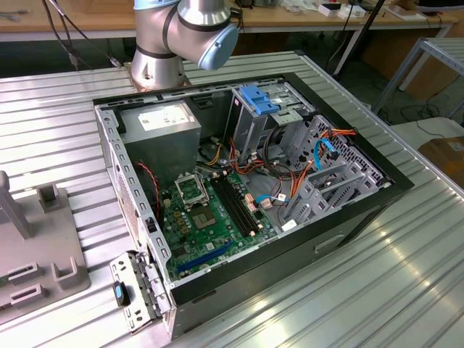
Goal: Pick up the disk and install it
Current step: 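Reach for the disk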
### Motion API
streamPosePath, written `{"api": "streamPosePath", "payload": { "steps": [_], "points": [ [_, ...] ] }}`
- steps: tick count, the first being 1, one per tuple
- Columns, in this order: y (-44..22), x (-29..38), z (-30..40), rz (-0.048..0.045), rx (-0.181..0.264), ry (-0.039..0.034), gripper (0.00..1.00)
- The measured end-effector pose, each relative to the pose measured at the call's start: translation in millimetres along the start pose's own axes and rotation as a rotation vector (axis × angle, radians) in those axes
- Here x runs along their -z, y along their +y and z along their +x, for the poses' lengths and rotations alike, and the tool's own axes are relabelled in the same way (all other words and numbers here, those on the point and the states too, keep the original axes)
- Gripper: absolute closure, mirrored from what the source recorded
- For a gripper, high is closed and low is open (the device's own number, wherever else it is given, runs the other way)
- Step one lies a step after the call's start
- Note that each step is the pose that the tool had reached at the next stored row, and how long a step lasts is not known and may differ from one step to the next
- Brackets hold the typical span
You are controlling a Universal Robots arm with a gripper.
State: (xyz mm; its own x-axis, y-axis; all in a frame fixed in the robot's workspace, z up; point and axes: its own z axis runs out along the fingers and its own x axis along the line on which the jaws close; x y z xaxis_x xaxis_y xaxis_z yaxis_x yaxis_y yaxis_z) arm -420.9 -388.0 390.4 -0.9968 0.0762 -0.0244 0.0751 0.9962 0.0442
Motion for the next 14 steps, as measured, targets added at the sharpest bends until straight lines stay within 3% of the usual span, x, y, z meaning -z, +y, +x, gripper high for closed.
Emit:
{"api": "streamPosePath", "payload": {
  "steps": [2,3,7,14],
  "points": [
    [-0.5,0.1,6.4,-0.0001,0.000,0.0000,0.89],
    [-0.7,0.2,16.0,-0.0001,0.000,-0.0001,0.89],
    [-0.5,0.0,32.7,0.0005,0.000,0.0000,0.89],
    [-0.8,-0.3,41.8,0.0009,0.000,-0.0001,0.89]
  ]
}}
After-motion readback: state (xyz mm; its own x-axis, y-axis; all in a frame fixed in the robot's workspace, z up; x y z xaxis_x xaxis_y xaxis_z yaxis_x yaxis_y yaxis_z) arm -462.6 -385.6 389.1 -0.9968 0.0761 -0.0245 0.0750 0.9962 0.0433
